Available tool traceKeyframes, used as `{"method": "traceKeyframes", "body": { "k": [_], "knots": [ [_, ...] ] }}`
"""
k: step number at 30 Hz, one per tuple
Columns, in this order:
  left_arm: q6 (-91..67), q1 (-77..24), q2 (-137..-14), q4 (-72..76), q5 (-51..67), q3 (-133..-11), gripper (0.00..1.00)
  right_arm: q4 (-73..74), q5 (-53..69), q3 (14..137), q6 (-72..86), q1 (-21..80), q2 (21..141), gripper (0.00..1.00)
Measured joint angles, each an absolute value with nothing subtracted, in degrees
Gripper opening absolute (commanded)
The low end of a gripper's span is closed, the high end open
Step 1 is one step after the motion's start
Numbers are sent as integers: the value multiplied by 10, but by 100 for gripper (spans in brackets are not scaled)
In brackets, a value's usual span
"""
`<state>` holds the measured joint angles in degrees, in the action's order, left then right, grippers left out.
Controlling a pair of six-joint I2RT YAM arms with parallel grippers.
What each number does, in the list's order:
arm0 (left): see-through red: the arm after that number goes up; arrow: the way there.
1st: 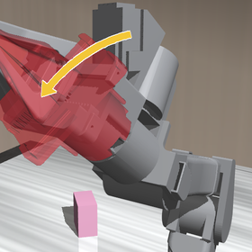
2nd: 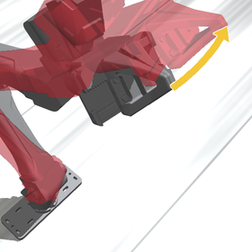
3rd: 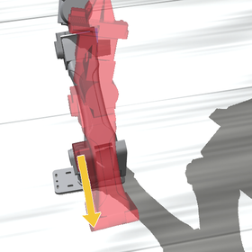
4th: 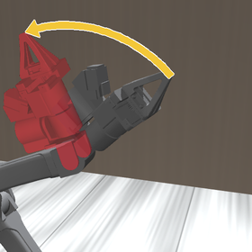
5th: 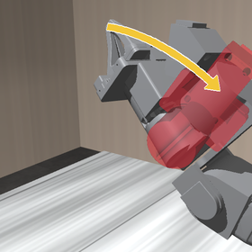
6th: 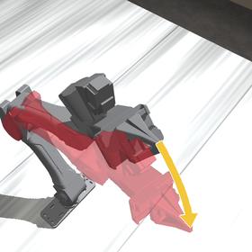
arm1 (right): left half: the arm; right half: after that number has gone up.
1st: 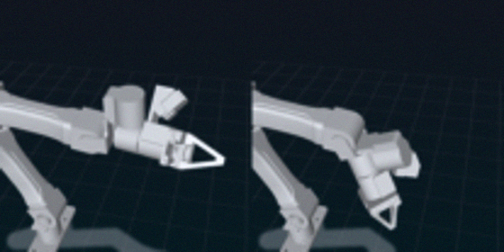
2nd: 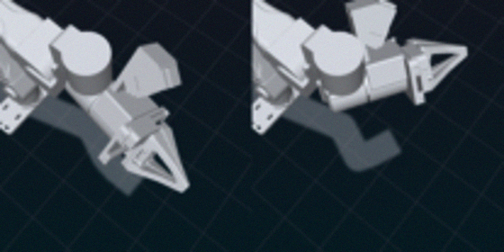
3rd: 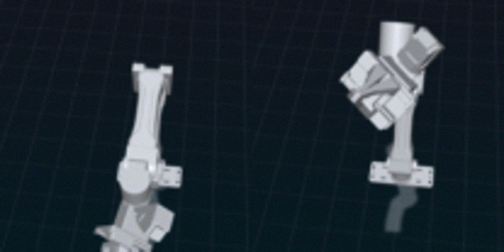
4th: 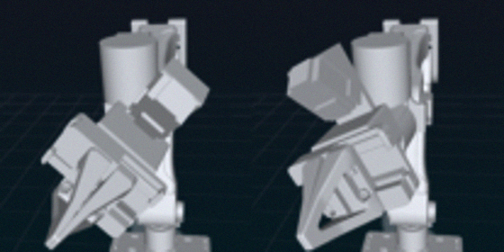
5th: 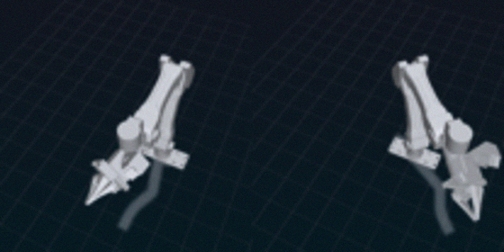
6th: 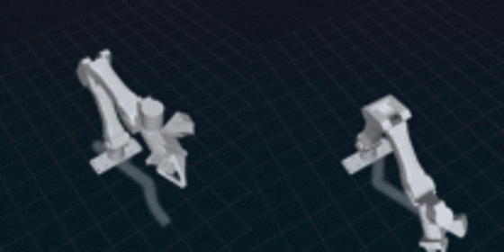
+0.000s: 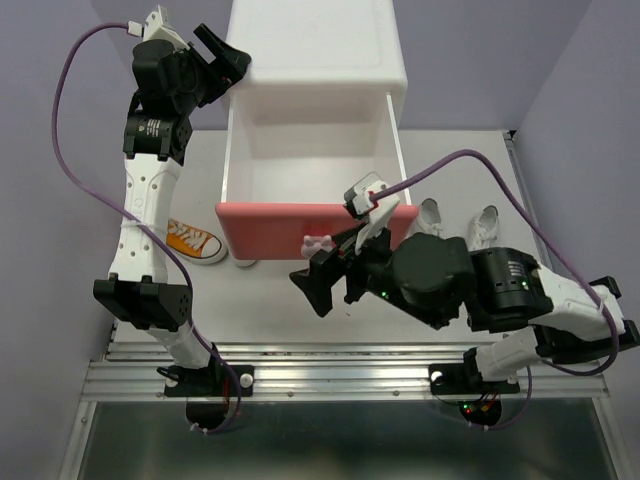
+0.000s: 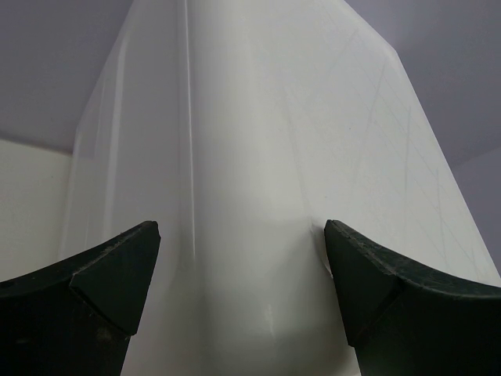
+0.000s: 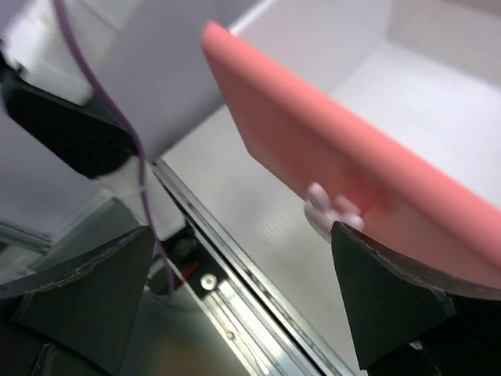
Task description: Place and organize the shoes in the shoe cabinet
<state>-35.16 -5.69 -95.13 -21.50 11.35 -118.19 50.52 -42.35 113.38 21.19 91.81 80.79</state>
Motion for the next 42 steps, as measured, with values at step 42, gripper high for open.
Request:
{"method": "traceKeyframes", "body": {
  "k": [42],
  "knots": [
    [-352, -56, -971, -219, 130, -1203, 96, 506, -192, 1142, 269, 88, 930, 100]
  ]
}}
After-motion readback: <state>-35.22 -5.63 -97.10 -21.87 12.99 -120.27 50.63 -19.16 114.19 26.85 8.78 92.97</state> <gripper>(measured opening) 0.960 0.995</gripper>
